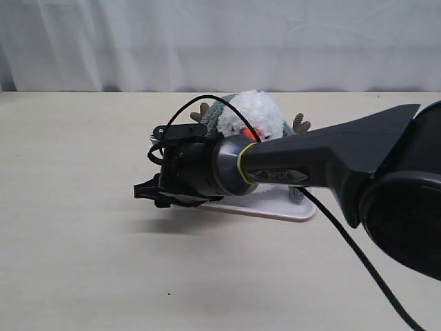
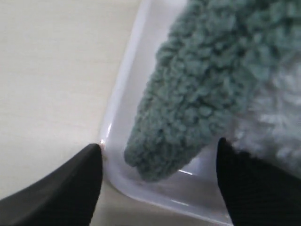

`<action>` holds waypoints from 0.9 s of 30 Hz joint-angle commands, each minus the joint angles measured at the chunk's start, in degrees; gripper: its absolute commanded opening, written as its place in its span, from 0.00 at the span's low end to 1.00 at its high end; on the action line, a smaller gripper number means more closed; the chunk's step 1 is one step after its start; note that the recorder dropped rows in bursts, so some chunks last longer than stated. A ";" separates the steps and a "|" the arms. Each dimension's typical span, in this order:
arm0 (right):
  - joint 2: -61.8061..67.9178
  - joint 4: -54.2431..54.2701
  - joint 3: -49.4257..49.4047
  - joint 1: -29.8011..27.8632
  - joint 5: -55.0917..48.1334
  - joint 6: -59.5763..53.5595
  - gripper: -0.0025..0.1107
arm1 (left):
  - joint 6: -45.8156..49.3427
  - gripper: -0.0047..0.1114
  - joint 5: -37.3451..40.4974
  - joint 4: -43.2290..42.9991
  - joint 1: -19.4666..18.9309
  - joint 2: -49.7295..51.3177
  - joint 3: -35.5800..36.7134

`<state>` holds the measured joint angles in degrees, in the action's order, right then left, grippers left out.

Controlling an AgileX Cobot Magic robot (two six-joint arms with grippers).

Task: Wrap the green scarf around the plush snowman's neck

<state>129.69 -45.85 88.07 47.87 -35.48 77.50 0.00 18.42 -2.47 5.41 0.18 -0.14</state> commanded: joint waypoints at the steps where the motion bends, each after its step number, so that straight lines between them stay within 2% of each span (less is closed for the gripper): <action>1: -0.18 -3.01 0.35 -0.37 0.38 0.28 0.50 | 0.00 0.04 -0.75 0.16 -0.13 -0.18 0.14; 7: 0.28 -5.64 0.35 -0.37 2.34 1.28 0.27 | 0.00 0.04 -0.75 0.16 -0.13 -0.18 0.14; 10: 0.81 -5.64 0.35 -0.37 2.05 0.18 0.08 | 0.00 0.04 -0.75 0.16 -0.13 -0.18 0.14; 11: 0.57 -5.12 0.35 -0.24 2.05 -0.82 0.06 | 0.00 0.04 -0.75 0.16 -0.13 -0.18 0.14; 19: -4.89 3.26 0.35 0.30 -8.71 -19.92 0.06 | 0.00 0.04 -0.75 0.16 -0.13 -0.18 0.14; 22: -6.06 3.41 0.35 0.30 -14.55 -23.54 0.06 | 0.00 0.04 -0.75 0.16 -0.13 -0.18 0.14; 27: -8.63 4.64 0.35 0.30 -17.99 -27.45 0.06 | 0.00 0.04 -0.75 0.16 -0.13 -0.18 0.14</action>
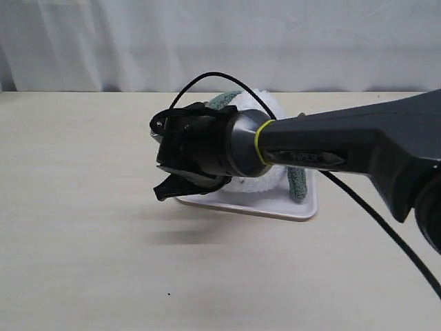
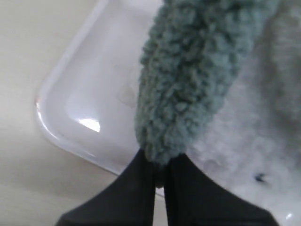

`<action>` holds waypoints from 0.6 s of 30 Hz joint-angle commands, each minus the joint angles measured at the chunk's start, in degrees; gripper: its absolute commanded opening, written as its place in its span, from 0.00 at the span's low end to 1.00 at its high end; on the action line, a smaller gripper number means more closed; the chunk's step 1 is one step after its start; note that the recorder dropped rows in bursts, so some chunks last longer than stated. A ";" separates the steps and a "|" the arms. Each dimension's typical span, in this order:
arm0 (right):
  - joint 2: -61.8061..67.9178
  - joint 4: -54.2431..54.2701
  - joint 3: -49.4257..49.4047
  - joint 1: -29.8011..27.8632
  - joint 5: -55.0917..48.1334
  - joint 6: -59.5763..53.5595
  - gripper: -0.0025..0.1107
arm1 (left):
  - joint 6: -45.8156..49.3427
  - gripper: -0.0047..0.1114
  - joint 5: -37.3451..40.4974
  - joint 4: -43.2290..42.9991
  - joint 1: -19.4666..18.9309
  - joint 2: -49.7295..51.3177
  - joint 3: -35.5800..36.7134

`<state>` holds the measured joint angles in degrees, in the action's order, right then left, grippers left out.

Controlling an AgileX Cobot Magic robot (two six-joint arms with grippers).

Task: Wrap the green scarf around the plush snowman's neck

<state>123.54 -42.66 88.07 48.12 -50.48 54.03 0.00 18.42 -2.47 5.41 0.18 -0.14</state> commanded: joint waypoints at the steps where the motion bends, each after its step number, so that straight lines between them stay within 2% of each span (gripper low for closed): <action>1: -3.05 1.97 0.35 0.05 -3.32 -4.95 0.06 | 0.00 0.04 -0.75 0.16 -0.13 -0.18 0.14; 8: -4.08 2.68 0.35 0.05 -10.98 -11.75 0.06 | 0.00 0.04 -0.75 0.16 -0.13 -0.18 0.14; 14: -4.64 -1.31 0.35 0.05 -18.42 -12.41 0.06 | 0.00 0.04 -0.75 0.16 -0.13 -0.18 0.14; 18: -4.74 -1.61 0.35 0.05 -19.48 -13.88 0.06 | 0.00 0.04 -0.75 0.16 -0.13 -0.18 0.14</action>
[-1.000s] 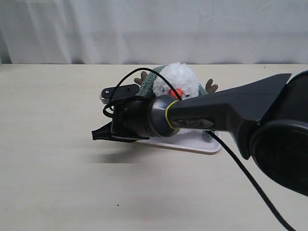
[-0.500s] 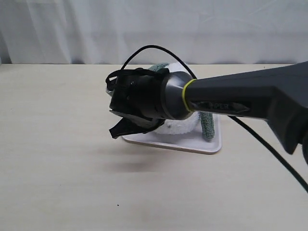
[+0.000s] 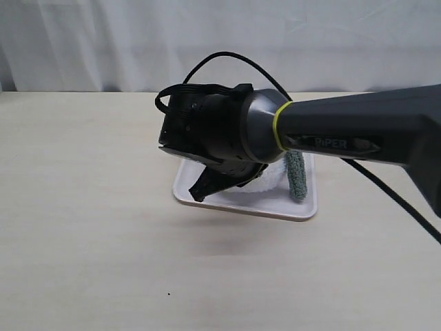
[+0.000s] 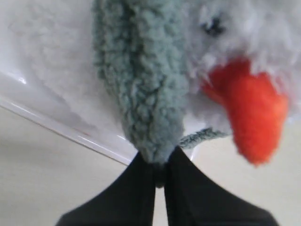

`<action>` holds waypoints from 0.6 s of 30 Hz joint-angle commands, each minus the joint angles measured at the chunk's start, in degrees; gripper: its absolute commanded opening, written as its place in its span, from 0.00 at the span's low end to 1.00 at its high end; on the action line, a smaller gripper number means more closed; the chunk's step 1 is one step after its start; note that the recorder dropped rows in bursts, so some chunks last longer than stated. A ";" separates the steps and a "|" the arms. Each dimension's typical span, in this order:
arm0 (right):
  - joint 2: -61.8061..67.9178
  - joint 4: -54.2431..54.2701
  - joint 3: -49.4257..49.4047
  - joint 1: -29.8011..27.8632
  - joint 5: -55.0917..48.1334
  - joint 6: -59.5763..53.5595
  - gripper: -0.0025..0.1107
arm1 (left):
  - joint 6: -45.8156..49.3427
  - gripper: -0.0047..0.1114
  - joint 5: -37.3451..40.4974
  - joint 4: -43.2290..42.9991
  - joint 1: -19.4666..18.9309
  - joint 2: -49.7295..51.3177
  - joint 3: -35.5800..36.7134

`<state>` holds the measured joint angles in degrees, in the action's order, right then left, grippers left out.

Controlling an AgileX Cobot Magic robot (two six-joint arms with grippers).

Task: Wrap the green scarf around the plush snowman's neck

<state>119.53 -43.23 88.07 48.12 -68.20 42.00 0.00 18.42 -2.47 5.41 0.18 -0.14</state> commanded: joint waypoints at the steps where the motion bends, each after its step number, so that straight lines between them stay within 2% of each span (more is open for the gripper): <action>1: -0.74 -1.03 0.35 0.05 -1.76 -2.23 0.06 | 0.00 0.04 -0.75 0.16 -0.13 -0.18 0.14; 7: -1.33 -1.12 0.35 0.05 -1.76 -2.82 0.06 | 0.00 0.04 -0.75 0.16 -0.13 -0.18 0.14; 11: -1.33 2.45 0.02 0.05 -1.76 -8.45 0.06 | 0.00 0.04 -0.75 0.16 -0.13 -0.18 0.14; 18: -1.33 3.81 -5.58 0.05 -1.76 -9.45 0.06 | 0.00 0.04 -0.75 0.16 -0.13 -0.18 0.14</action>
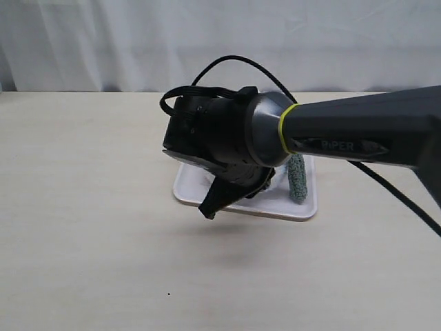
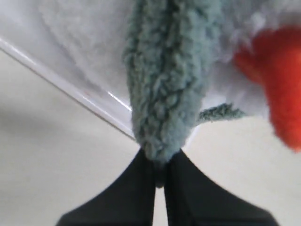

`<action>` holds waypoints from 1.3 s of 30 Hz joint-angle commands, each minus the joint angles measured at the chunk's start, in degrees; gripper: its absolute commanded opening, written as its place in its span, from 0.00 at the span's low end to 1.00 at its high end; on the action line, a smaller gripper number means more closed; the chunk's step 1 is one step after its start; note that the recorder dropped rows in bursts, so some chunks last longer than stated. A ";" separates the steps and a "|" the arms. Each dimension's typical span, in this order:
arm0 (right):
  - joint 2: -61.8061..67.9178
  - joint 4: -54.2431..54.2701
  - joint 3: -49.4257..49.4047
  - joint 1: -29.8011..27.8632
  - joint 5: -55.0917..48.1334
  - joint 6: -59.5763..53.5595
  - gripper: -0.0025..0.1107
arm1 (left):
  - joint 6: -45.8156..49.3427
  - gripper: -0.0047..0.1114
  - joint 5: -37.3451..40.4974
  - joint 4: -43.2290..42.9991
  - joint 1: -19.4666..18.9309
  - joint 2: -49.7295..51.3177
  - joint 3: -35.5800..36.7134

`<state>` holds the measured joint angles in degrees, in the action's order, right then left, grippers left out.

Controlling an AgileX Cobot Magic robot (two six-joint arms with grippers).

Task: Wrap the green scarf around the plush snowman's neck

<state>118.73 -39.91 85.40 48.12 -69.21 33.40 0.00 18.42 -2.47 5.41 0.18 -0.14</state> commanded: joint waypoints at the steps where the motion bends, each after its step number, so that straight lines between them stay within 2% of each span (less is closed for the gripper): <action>1: -0.52 0.49 -3.71 0.05 -0.75 -0.86 0.06 | 0.00 0.04 -0.75 0.16 -0.13 -0.18 0.14; 16: 2.79 0.33 -5.17 0.05 3.58 -4.85 0.08 | 0.00 0.04 -0.75 0.16 -0.13 -0.18 0.14; 18: 2.91 0.33 -5.17 0.05 3.20 -5.65 0.15 | 0.00 0.04 -0.75 0.16 -0.13 -0.18 0.14; 22: 2.29 0.33 -4.09 0.19 2.91 -5.80 0.37 | 0.00 0.04 -0.75 0.16 -0.13 -0.18 0.14; 26: -0.82 0.09 -4.09 3.93 3.01 -10.81 0.44 | 0.00 0.04 -0.75 0.16 -0.13 -0.18 0.14; 31: -6.58 0.09 -4.09 8.51 2.64 -12.74 0.44 | 0.00 0.04 -0.75 0.16 -0.13 -0.18 0.14; 35: -12.29 -1.98 -3.25 9.04 5.34 -4.27 0.42 | 0.00 0.04 -0.75 0.16 -0.13 -0.18 0.14; 37: -15.05 -3.21 -2.70 8.94 9.39 -0.85 0.35 | 0.00 0.04 -0.75 0.16 -0.13 -0.18 0.14; 39: -17.75 -3.33 -2.12 8.14 15.39 2.41 0.21 | 0.00 0.04 -0.75 0.16 -0.13 -0.18 0.14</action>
<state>104.56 -41.99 82.34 57.04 -60.41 30.85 0.00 18.42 -2.47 5.41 0.18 -0.14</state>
